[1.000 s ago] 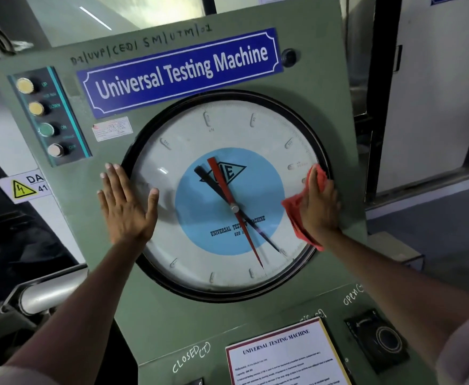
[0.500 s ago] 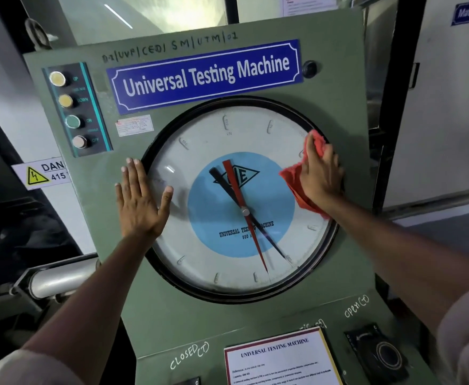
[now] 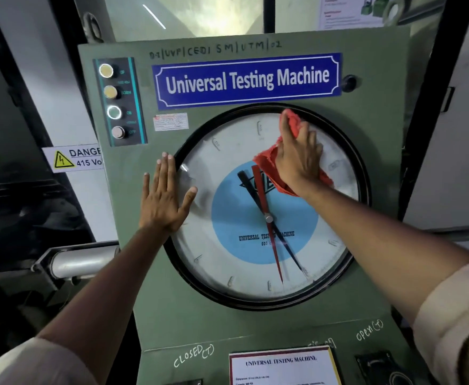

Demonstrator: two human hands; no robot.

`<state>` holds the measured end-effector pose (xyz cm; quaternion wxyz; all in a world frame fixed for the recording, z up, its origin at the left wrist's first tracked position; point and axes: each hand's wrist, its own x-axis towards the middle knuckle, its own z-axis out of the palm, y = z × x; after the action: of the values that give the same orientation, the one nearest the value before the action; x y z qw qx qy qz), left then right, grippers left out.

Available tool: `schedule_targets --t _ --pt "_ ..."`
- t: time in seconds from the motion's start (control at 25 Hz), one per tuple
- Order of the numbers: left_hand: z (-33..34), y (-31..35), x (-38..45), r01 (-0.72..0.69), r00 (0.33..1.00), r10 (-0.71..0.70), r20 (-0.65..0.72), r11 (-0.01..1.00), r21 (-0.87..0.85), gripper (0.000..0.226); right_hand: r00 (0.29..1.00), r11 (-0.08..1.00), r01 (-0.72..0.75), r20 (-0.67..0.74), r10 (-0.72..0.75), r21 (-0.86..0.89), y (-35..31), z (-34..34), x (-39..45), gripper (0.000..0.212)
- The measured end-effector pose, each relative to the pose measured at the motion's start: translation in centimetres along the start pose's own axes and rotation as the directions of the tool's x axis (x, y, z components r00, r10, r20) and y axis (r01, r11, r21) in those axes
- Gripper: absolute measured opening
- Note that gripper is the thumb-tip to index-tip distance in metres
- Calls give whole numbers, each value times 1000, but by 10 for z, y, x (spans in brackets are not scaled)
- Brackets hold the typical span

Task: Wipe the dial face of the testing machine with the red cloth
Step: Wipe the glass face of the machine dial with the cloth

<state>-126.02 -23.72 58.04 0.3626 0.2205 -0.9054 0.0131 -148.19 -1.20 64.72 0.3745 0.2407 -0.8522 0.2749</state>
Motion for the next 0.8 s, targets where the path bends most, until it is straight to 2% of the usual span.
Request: schedule_targets --t 0.16,0.24,0.4,0.48,0.56,0.68,0.8 --pt "-1 -1 0 -4 1000 4 4 1000 16 88 943 938 331 73 -325 -100 -45 2 7 79" --pt "-1 0 -1 1 1000 -1 10 1000 13 89 912 904 410 95 -400 -126 -38 1 12 78" --pt "-3 -1 0 -5 1000 5 19 1000 7 88 969 962 248 29 -247 -110 0 -4 17 78" --pt "-3 0 0 -1 1000 1 18 1000 4 87 987 983 157 3 -158 -92 -10 3 8 79" --pt "-3 3 0 9 1000 -9 17 1000 -6 87 991 990 129 -6 -130 -62 -33 9 0 78" --pt "-6 2 0 9 1000 -10 29 1000 6 88 964 964 262 61 -259 -47 -60 10 -6 80" --pt "-17 2 0 -6 998 5 63 1000 22 90 893 906 424 158 -421 13 -68 0 -7 77"
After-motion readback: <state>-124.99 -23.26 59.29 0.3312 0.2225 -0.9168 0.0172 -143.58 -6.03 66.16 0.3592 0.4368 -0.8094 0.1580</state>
